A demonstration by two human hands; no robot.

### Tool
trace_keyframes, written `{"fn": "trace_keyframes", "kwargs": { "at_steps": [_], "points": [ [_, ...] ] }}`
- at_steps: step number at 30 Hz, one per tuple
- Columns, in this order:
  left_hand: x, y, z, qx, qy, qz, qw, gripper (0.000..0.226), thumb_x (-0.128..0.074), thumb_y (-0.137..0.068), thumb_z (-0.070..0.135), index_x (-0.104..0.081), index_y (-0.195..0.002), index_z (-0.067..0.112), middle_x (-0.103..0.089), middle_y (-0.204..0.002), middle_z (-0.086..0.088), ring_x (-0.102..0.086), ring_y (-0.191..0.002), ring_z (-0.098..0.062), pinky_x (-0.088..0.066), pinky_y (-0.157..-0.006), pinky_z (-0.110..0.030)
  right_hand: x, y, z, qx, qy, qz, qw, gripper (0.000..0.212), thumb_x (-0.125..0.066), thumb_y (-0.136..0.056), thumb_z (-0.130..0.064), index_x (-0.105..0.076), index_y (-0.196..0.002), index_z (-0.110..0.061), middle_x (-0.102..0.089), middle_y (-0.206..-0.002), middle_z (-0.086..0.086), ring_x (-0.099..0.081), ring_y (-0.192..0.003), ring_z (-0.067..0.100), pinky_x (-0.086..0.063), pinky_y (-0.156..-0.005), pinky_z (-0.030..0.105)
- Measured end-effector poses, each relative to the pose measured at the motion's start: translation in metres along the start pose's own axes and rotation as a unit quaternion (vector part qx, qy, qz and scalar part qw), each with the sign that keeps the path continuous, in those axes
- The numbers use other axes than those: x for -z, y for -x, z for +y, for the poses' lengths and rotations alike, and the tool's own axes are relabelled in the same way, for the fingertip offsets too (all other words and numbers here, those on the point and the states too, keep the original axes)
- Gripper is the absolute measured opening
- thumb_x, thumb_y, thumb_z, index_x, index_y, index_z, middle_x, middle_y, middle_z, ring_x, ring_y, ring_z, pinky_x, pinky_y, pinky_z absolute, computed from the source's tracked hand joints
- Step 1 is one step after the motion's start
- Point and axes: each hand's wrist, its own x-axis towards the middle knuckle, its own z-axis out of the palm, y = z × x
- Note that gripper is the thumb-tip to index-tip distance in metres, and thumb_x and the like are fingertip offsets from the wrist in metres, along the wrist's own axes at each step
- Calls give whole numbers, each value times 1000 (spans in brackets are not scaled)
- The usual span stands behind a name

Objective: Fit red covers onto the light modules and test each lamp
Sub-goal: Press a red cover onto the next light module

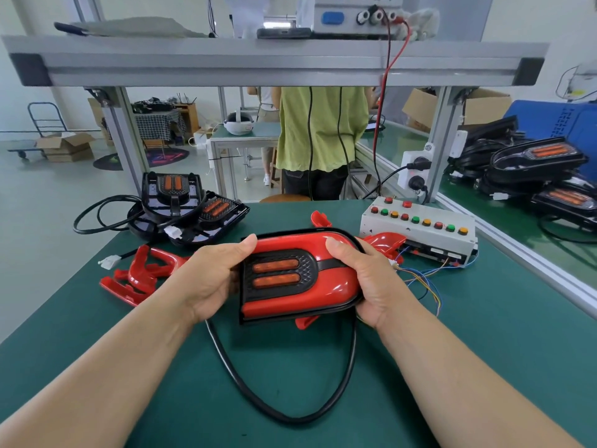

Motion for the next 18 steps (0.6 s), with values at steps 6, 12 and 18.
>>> {"fn": "trace_keyframes", "kwargs": {
  "at_steps": [6,12,18],
  "points": [
    [-3,1,3,-21,26,45,998,43,-56,-97,21,-58,-125,-10,-65,-122,-29,-60,-117,-45,-47,-101,-60,-2,1,-1,16,9,2,1000,52,-80,-68,-20,-69,-117,-9,-71,-112,25,-67,-104,49,-52,-85,70],
    [-4,-3,2,-39,26,69,997,39,-60,-95,21,-62,-122,-8,-66,-120,-26,-61,-117,-44,-47,-101,-61,-3,3,-2,28,11,12,999,48,-81,-68,-19,-70,-114,-9,-72,-109,24,-66,-103,51,-52,-84,71],
    [-2,-1,-2,-38,10,48,998,60,-66,-82,40,-63,-121,-5,-68,-116,-27,-64,-112,-46,-48,-98,-62,-2,2,1,11,25,14,1000,50,-79,-70,-30,-69,-114,-10,-72,-111,23,-68,-101,47,-54,-84,66]
  ]
}}
